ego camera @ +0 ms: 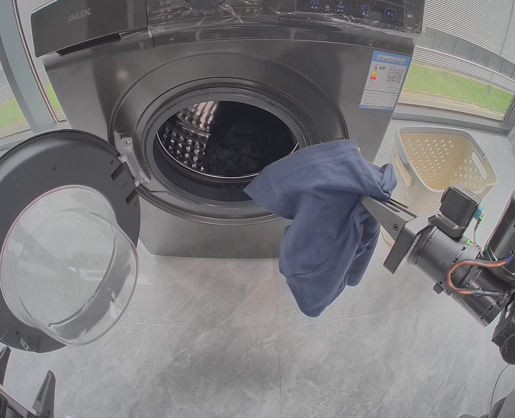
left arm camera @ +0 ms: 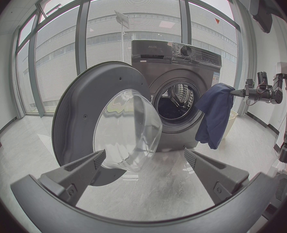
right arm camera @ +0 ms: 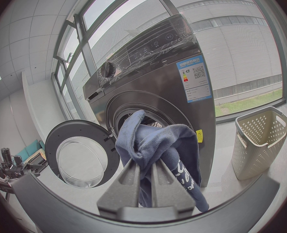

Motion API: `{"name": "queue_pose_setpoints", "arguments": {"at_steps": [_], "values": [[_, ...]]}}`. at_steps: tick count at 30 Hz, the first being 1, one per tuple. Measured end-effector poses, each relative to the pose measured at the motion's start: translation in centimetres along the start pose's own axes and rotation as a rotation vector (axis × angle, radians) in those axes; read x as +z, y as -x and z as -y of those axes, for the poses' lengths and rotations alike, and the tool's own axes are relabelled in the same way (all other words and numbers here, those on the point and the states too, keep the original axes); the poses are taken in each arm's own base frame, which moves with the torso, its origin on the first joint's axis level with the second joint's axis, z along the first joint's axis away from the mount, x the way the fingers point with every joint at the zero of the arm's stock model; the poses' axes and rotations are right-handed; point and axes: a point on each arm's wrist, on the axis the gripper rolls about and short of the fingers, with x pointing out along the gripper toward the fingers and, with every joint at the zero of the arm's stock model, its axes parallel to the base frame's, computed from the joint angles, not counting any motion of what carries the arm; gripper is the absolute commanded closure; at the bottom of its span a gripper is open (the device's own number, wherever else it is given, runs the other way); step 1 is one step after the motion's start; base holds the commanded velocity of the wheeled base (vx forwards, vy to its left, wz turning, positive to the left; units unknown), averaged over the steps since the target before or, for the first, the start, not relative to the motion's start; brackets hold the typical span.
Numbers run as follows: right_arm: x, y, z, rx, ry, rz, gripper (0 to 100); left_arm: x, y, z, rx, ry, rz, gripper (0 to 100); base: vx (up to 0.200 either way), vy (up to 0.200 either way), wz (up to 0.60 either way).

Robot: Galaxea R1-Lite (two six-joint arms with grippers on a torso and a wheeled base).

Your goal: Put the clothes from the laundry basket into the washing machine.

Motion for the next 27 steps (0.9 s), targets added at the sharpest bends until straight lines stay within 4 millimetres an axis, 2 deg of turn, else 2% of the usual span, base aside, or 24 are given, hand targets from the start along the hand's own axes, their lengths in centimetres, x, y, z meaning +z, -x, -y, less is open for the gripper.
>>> {"name": "queue_pose_setpoints", "arguments": {"at_steps": [7,13,27], "values": [[0.3,-0.2,-0.2,0.008,-0.008,0.026,100,0.0,0.0,0.0,-0.001,-0.003,0.0,0,0.0,0.0,0.0],[0.0,-0.5,-0.4,0.017,-0.018,0.038,100,0.0,0.0,0.0,-0.008,-0.001,-0.001,0,0.0,0.2,0.0],[-0.8,-1.0,-0.7,0.024,-0.003,0.015,100,0.0,0.0,0.0,-0.008,-0.003,0.0,0,0.0,0.0,0.0]]}}
